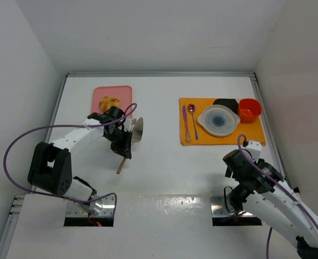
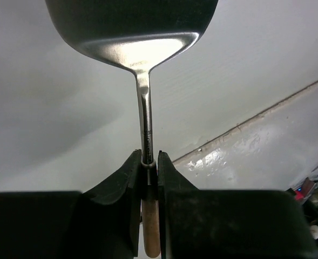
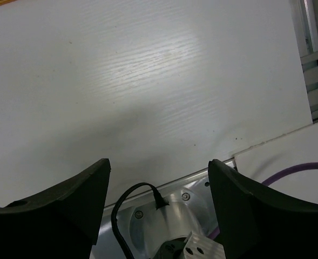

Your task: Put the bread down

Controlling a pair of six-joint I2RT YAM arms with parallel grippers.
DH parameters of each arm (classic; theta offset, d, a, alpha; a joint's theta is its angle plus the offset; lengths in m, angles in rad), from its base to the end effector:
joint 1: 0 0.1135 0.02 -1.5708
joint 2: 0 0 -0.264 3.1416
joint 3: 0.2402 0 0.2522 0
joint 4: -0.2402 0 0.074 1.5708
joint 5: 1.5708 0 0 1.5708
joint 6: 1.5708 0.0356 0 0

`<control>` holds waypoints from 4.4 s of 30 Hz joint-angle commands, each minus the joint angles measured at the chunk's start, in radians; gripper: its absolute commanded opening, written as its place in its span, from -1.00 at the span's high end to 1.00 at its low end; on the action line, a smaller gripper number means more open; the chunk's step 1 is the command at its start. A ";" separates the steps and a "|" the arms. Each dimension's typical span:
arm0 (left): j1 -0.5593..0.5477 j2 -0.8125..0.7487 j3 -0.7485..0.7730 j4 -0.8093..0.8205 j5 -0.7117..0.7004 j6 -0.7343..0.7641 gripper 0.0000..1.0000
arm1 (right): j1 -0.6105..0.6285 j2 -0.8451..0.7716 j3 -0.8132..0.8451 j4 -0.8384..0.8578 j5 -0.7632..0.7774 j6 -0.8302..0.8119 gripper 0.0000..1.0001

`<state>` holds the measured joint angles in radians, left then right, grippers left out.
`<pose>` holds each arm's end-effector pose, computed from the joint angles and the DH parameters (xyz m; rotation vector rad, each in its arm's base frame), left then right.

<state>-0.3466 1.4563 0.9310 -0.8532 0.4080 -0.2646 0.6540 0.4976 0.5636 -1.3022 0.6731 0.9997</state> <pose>0.2324 -0.0990 0.2001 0.1832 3.0020 -0.6805 0.0626 0.0201 0.2193 0.5560 2.3549 -0.2721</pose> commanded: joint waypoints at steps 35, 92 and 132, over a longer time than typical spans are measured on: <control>0.305 0.297 0.810 -0.352 -0.463 0.738 1.00 | 0.078 1.244 0.750 1.124 -0.561 -0.446 -0.34; 0.388 0.654 0.668 0.310 -1.230 1.157 1.00 | 0.243 1.986 1.388 1.080 -0.213 -0.093 1.00; 0.417 0.587 0.632 -0.236 -0.917 1.435 1.00 | 0.271 1.926 1.317 1.072 -0.141 -0.059 1.00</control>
<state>0.0601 2.0815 1.5845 -1.0424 -0.5385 1.0801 0.9195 2.4794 1.9045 -0.2161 0.4999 0.9386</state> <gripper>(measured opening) 0.178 0.009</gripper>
